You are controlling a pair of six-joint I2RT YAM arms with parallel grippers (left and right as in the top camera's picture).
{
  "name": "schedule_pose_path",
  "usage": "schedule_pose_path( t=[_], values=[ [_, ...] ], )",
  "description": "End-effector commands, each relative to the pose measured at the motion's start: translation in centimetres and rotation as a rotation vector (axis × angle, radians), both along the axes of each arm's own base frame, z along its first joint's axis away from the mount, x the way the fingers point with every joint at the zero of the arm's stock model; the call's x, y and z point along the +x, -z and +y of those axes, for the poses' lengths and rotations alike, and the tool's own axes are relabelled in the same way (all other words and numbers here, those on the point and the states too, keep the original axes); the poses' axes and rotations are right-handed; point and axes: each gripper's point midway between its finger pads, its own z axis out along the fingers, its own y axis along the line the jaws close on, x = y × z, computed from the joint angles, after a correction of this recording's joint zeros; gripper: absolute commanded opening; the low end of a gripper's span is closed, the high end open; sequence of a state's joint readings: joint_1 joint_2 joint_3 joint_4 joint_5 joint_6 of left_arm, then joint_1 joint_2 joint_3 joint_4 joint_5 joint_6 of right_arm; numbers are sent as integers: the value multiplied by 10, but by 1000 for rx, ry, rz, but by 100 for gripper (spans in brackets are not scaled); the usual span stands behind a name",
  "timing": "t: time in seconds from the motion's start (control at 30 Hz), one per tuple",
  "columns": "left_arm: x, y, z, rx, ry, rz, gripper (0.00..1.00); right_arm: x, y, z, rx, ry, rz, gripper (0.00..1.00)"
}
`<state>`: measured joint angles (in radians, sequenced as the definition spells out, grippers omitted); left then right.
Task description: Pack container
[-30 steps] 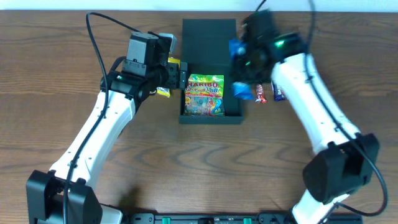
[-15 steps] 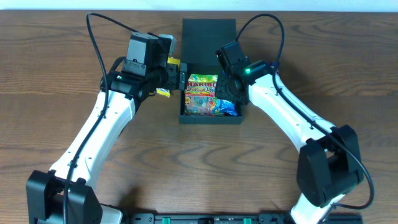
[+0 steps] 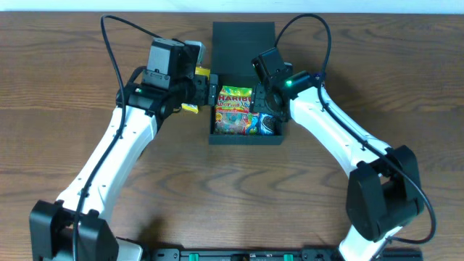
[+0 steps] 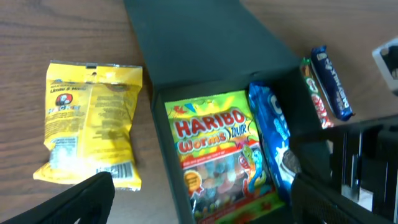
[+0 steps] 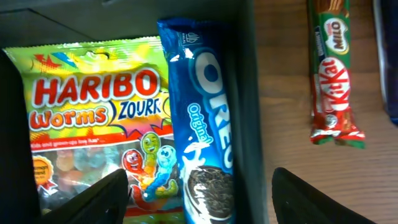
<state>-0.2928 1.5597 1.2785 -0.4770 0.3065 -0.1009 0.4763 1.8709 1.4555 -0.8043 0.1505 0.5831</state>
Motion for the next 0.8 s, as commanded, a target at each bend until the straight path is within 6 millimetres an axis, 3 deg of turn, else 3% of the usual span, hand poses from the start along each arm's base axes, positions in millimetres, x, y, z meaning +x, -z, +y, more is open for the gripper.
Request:
schedule_pose_path(
  t=[0.0, 0.1, 0.17, 0.3, 0.4, 0.47, 0.53, 0.77],
  values=[
    [-6, -39, 26, 54, -50, -97, 92, 11, -44, -4, -5, -49, -108, 73],
    [-30, -45, 68, 138, -156, -48, 90, 9, -74, -7, -1, -91, -173, 75],
    [-59, -41, 98, 162, -217, 45, 88, 6, -96, -16, -3, -107, -220, 77],
    [-102, -29, 138, 180, -327, 211, 86, 2, -118, -31, -5, -103, -258, 77],
    [-125, -26, 157, 176, -399, 271, 89, -1, -120, -43, -13, -81, -244, 77],
    [-136, -27, 169, 183, -453, 271, 98, -5, -117, -50, -23, -69, -220, 77],
    [-151, -25, 183, 184, -541, 265, 97, -10, -113, -57, -34, -60, -190, 77],
    [-204, 8, 190, 127, -664, 248, 95, -14, -109, -66, -46, -44, -160, 77]
  ],
)
